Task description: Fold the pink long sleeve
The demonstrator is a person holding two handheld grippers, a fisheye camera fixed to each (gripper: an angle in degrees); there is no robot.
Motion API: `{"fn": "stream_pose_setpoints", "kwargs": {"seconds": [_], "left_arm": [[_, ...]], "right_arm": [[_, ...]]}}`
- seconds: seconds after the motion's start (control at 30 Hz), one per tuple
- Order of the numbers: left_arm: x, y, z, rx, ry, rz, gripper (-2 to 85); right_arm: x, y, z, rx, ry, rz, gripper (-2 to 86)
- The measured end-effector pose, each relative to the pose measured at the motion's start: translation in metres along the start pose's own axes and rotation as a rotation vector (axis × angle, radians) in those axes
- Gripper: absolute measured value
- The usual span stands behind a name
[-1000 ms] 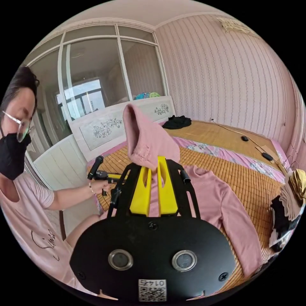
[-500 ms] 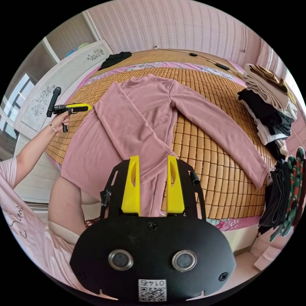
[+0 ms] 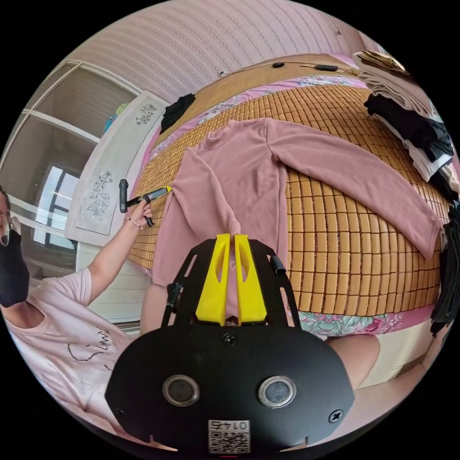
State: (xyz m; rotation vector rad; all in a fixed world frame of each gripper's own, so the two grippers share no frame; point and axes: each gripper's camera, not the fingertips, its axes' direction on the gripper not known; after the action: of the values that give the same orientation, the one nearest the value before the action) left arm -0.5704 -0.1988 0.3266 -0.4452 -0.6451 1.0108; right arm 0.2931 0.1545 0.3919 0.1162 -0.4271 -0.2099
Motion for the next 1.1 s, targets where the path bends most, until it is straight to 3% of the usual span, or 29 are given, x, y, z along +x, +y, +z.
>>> {"fn": "stream_pose_setpoints", "kwargs": {"seconds": [0.1, 0.17, 0.23, 0.3, 0.4, 0.47, 0.57, 0.7, 0.77, 1.1], "left_arm": [[-0.028, 0.001, 0.005, -0.009, 0.105, -0.195, 1.7], [-0.037, 0.000, 0.003, 0.002, 0.207, -0.287, 1.7], [-0.030, -0.003, -0.011, 0.028, 0.140, -0.295, 1.8], [-0.009, -0.006, -0.032, 0.060, 0.081, -0.218, 1.9], [0.067, -0.002, -0.048, 0.015, 0.048, 0.085, 2.4], [0.149, 0.024, -0.040, -0.085, 0.088, 0.321, 3.3], [0.257, 0.063, -0.030, -0.156, 0.221, 0.507, 5.4], [0.356, 0.078, -0.011, -0.182, 0.285, 0.545, 8.2], [0.391, 0.075, 0.010, -0.234, 0.173, 0.516, 7.0], [0.460, 0.066, -0.020, -0.324, 0.022, 0.636, 4.9]], "right_arm": [[0.024, 0.003, 0.022, -0.061, -0.042, 0.061, 1.5], [0.049, 0.007, 0.054, -0.107, 0.079, 0.081, 1.8], [0.059, 0.007, 0.063, -0.114, 0.116, 0.082, 2.2], [0.060, 0.008, 0.060, -0.089, 0.126, 0.067, 2.8], [0.052, 0.015, 0.056, -0.088, 0.181, 0.007, 4.5], [0.047, 0.020, 0.052, -0.072, 0.230, -0.033, 6.0], [0.045, 0.025, 0.047, -0.016, 0.245, -0.057, 6.9], [0.046, 0.029, 0.058, -0.021, 0.253, -0.066, 7.1], [0.049, 0.030, 0.072, -0.081, 0.271, -0.074, 7.2], [0.060, 0.042, 0.085, -0.171, 0.249, -0.153, 6.5]]}}
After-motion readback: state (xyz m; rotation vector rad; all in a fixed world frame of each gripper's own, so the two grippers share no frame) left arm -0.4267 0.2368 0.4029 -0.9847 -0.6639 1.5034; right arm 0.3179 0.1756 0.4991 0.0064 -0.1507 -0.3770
